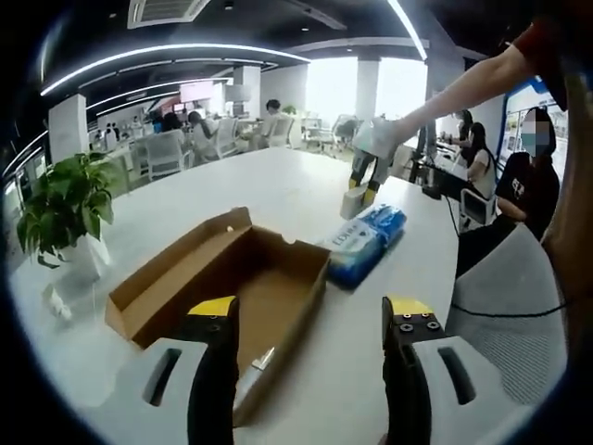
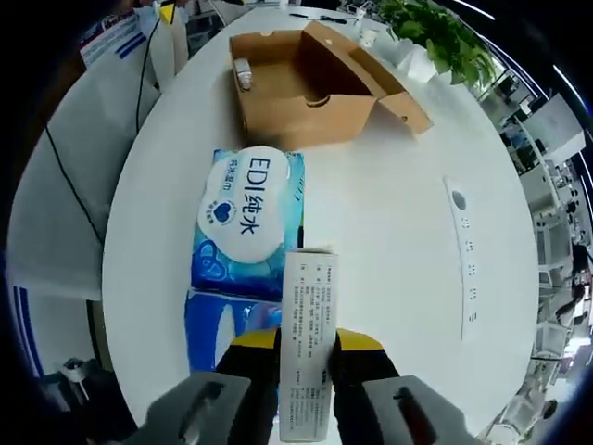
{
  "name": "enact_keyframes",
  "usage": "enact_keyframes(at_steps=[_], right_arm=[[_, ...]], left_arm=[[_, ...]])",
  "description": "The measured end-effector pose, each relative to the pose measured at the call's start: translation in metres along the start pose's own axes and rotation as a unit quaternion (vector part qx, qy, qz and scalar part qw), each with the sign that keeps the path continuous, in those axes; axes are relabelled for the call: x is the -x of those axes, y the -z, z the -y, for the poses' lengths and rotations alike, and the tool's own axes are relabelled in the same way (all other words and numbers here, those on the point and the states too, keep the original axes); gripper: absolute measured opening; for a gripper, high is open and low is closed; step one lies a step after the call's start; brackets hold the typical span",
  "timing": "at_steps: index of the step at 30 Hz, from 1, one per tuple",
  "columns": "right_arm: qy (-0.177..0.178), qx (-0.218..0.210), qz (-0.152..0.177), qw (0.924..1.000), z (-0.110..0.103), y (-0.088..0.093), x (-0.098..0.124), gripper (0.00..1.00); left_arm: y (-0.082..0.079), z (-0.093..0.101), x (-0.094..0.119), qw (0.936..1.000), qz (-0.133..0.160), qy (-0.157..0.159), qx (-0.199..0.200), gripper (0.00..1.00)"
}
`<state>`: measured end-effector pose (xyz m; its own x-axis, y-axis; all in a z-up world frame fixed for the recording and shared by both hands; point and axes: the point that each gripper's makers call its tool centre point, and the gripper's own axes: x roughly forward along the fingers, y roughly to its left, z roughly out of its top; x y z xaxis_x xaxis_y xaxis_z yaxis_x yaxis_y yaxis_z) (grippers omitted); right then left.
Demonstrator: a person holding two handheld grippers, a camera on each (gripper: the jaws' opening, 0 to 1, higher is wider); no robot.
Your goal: Operate the shoe box by opening the lid, removing the specified soft item, and placing it in the target area until the item is outside and the box remains undamaged.
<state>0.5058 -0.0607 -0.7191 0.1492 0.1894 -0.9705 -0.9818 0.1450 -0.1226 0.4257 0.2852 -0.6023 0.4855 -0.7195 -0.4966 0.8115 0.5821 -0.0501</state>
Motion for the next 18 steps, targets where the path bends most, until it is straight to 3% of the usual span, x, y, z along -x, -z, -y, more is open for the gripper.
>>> enact_keyframes(at_steps=[18], right_arm=[[-0.015,0.001,-0.018,0.9997,-0.006,0.017,-0.032,0.17]], left_arm=[[0.000,0.000,0.004,0.9999,-0.009,-0.007,0.000,0.63]])
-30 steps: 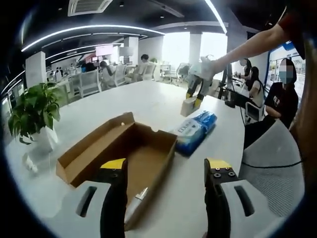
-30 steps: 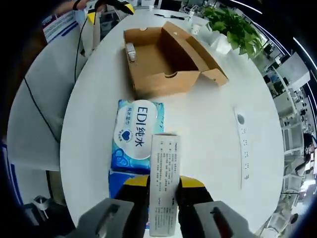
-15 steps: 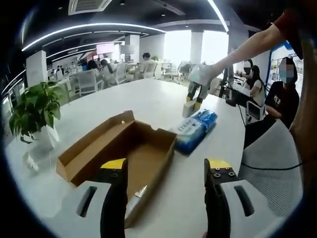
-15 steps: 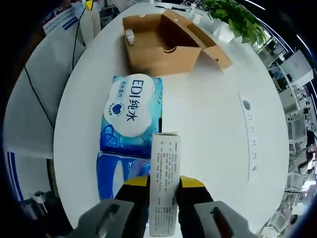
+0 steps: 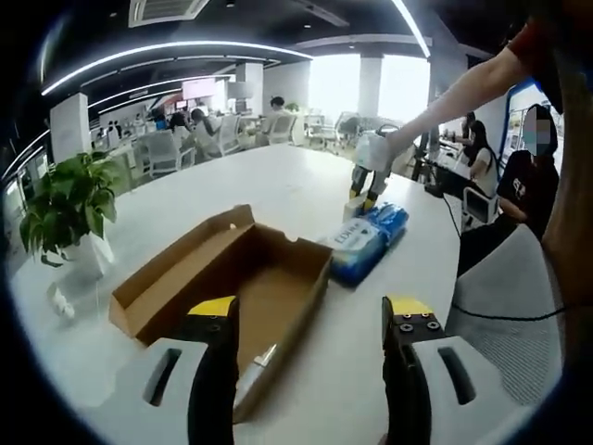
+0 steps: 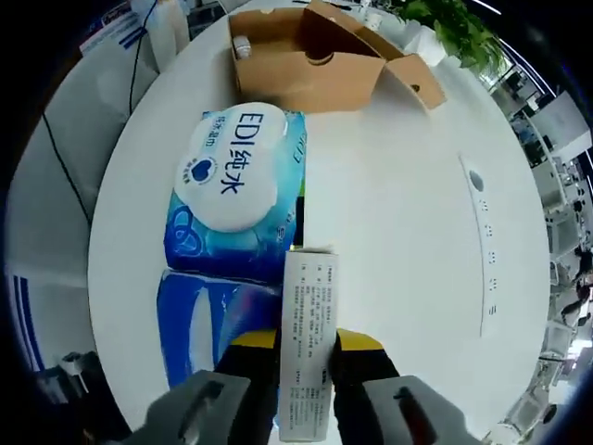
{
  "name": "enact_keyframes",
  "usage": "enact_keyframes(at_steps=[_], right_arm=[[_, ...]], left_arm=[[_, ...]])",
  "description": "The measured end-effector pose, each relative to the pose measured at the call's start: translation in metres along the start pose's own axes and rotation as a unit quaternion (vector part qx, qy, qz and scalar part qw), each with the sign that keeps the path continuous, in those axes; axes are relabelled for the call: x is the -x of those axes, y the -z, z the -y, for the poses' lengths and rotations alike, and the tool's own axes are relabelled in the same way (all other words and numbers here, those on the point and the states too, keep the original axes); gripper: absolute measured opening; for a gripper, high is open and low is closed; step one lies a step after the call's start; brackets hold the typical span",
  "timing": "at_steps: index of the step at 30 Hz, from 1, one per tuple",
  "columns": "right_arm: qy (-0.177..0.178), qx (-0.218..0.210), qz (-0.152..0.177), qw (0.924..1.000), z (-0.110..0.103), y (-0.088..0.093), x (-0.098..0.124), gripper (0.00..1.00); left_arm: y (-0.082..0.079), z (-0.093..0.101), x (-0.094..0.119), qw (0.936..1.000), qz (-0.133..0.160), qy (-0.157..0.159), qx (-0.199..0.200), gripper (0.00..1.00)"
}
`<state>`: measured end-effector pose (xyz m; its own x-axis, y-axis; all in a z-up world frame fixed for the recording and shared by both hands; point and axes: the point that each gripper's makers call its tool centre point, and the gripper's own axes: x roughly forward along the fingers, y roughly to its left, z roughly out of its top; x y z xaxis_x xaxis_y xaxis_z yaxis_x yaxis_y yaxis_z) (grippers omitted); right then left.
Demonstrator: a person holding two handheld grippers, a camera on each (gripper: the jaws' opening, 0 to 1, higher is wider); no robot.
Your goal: Operate the shoe box by opening the lid, removing the specified soft item, and placing it in the target area until the item is outside and the box remains undamaged.
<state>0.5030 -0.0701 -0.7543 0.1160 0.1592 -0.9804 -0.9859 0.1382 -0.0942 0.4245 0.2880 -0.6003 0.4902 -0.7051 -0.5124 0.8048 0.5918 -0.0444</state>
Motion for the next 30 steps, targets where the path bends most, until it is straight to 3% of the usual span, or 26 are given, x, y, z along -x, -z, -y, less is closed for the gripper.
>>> enact_keyframes(at_steps=[22,30], right_arm=[[-0.005,0.002,-0.021,0.9998,-0.001,0.023,-0.008,0.17],[-0.002,0.000,-0.020,0.9998,0.000,0.023,-0.010,0.18]], left_arm=[[0.003,0.003,-0.003,1.0000,-0.009,0.002,0.001,0.63],[0.001,0.003,-0.004,1.0000,-0.008,0.002,0.001,0.63]])
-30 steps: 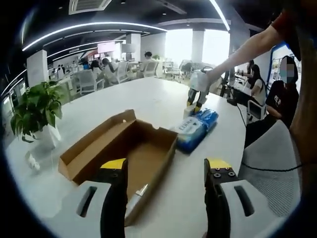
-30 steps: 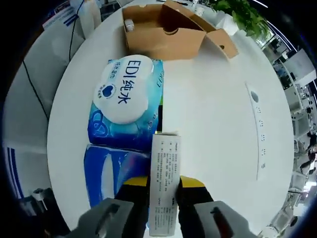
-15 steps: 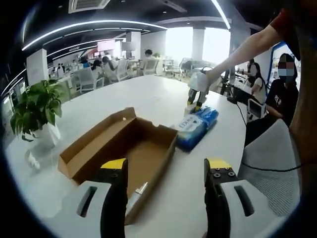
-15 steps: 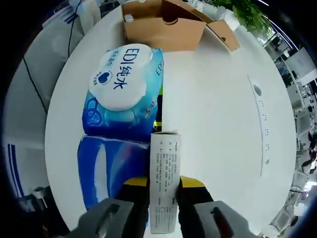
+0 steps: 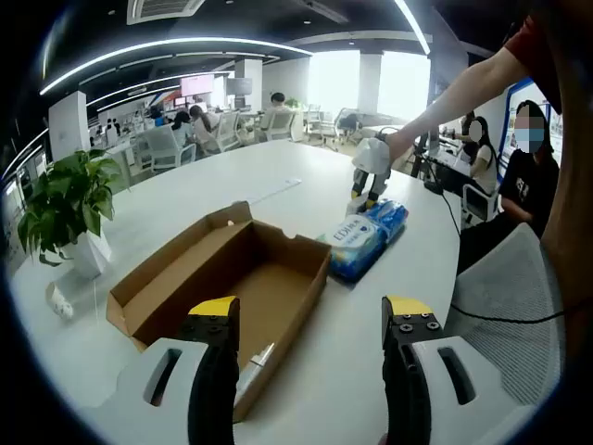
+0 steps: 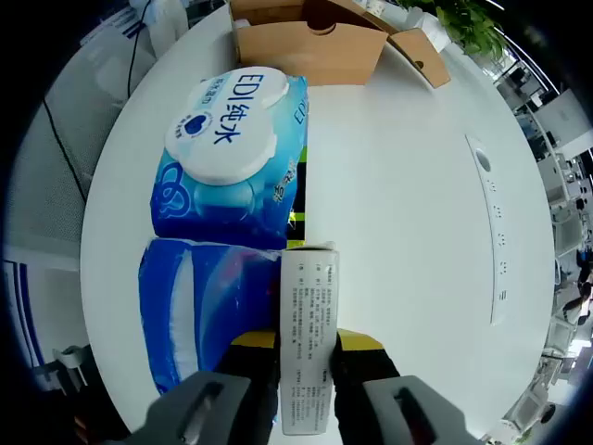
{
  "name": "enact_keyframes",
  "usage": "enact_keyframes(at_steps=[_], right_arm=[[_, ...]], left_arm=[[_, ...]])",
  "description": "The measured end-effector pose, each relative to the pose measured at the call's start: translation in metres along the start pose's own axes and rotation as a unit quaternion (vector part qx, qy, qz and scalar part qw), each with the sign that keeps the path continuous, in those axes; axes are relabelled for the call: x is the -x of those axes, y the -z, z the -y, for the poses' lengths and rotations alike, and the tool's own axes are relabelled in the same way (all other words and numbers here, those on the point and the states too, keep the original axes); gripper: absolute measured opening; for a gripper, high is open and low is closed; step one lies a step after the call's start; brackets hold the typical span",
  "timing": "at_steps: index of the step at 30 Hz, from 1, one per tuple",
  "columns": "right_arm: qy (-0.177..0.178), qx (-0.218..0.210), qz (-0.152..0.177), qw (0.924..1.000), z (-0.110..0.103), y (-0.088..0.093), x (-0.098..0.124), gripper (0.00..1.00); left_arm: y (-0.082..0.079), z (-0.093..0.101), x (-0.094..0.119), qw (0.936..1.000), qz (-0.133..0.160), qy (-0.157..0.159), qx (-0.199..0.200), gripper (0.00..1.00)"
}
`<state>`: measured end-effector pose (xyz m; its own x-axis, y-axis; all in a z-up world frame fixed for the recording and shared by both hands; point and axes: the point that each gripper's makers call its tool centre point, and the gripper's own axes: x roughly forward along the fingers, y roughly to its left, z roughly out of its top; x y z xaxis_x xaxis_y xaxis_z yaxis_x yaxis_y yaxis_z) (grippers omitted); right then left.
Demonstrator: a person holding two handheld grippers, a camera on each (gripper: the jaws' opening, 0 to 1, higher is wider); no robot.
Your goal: Operate the shoe box by opening the lid, removing the specified soft item, and placing it in the target area until the item is outside and the box remains undamaged.
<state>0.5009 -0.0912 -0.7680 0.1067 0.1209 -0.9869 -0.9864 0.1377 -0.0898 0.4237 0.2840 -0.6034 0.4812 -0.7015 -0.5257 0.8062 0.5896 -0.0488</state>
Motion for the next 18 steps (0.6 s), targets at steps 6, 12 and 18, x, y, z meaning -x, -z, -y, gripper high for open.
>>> enact_keyframes(at_steps=[6,12,18], right_arm=[[0.002,-0.001,-0.001,1.0000,0.0014,0.0002,0.0004,0.18],[0.008,-0.002,-0.002,1.0000,0.0042,0.0011,0.0016,0.22],[0.014,-0.004,-0.002,0.9999,0.0056,0.0013,0.0043,0.25]], left_arm=[[0.0000,-0.0012,0.0008,1.0000,0.000,0.000,-0.001,0.63],[0.0006,-0.0018,0.0010,1.0000,0.000,0.000,0.000,0.63],[0.0012,-0.0013,0.0018,1.0000,0.000,0.000,0.000,0.63]])
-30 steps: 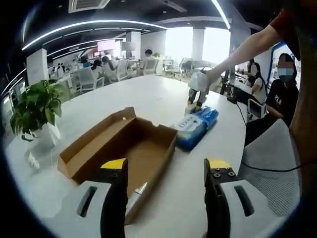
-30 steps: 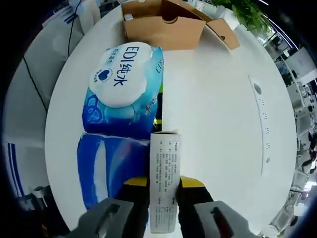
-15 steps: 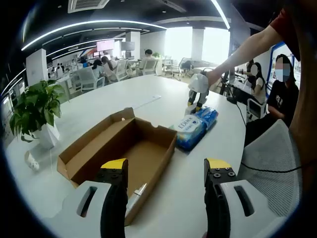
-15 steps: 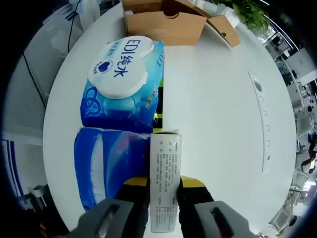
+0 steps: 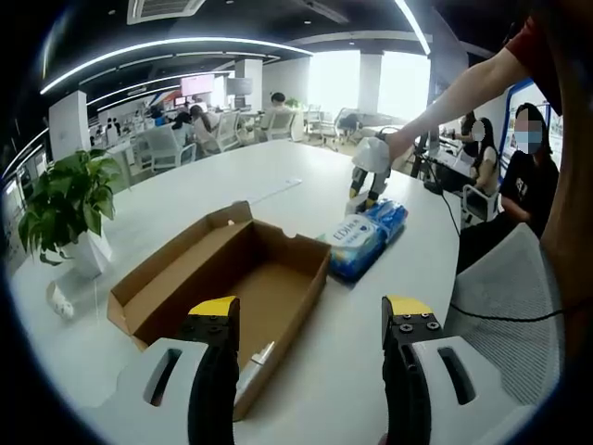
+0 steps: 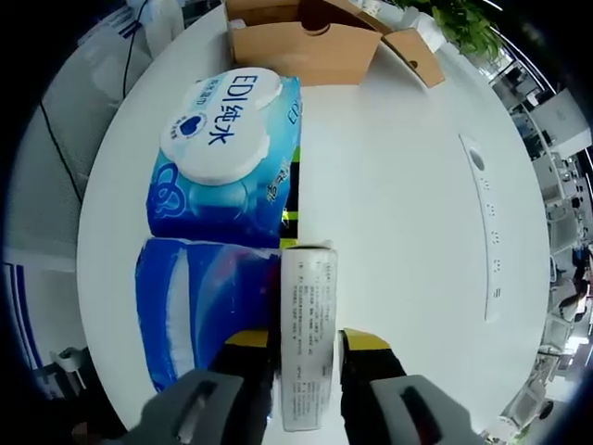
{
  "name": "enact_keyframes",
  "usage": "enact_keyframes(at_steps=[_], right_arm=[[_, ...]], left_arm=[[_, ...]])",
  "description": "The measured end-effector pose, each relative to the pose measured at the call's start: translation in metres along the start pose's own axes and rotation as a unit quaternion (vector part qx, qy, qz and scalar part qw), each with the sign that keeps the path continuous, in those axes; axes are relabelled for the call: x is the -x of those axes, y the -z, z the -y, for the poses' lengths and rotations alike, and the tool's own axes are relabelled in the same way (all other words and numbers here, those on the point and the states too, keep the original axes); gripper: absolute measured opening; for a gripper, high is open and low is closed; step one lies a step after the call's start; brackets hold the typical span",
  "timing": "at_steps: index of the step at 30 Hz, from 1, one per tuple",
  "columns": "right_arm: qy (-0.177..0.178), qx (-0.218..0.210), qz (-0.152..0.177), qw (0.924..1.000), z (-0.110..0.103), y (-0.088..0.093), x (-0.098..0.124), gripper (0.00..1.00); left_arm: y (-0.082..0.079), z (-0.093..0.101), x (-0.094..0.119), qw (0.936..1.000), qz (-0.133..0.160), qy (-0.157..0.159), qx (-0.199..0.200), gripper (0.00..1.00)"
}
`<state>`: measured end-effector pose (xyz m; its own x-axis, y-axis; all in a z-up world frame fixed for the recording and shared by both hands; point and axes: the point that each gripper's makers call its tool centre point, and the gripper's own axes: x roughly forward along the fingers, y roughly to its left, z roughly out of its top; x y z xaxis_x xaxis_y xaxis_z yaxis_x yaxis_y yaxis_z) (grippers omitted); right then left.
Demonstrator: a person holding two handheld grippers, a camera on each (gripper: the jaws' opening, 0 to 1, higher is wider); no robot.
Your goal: Operate the shoe box by opening the lid, removing the specified soft item, and placing it in the target area until the item is outside and the box remains undamaged.
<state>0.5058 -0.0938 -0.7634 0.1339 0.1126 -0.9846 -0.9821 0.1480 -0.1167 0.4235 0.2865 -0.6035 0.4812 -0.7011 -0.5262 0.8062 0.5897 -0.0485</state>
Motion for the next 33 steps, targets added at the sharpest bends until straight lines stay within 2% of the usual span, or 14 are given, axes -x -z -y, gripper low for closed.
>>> enact_keyframes(at_steps=[9,16,20,23,25,27,28,31,32,33], right_arm=[[0.008,-0.011,0.009,0.9999,0.003,-0.003,0.010,0.27],[0.015,-0.045,0.035,0.9983,0.008,-0.010,0.028,0.28],[0.016,-0.085,0.068,0.9939,0.010,-0.020,0.039,0.29],[0.023,-0.118,0.100,0.9877,0.017,-0.030,0.049,0.29],[0.028,-0.151,0.139,0.9782,0.024,-0.043,0.059,0.29],[0.028,-0.170,0.161,0.9717,0.027,-0.051,0.064,0.29],[0.029,-0.186,0.180,0.9656,0.030,-0.058,0.068,0.29],[0.035,-0.210,0.210,0.9543,0.036,-0.070,0.075,0.29],[0.031,-0.223,0.226,0.9476,0.037,-0.076,0.079,0.30],[0.031,-0.227,0.232,0.9454,0.038,-0.079,0.080,0.30]], left_arm=[[-0.002,-0.001,0.001,1.0000,0.003,0.000,-0.001,0.63],[-0.005,0.000,-0.001,1.0000,0.006,0.004,-0.003,0.63],[-0.008,0.001,-0.001,0.9999,0.011,0.004,-0.004,0.63],[-0.009,0.001,-0.001,0.9999,0.013,0.004,-0.004,0.63],[-0.010,0.002,-0.001,0.9999,0.016,0.004,-0.003,0.63],[-0.010,0.002,-0.001,0.9999,0.016,0.005,-0.003,0.63],[-0.010,0.003,-0.001,0.9998,0.017,0.005,-0.004,0.63],[-0.010,0.003,0.000,0.9998,0.018,0.004,-0.002,0.63],[-0.010,0.002,0.001,0.9998,0.019,0.004,-0.001,0.63],[-0.010,0.002,0.002,0.9998,0.019,0.004,-0.001,0.63]])
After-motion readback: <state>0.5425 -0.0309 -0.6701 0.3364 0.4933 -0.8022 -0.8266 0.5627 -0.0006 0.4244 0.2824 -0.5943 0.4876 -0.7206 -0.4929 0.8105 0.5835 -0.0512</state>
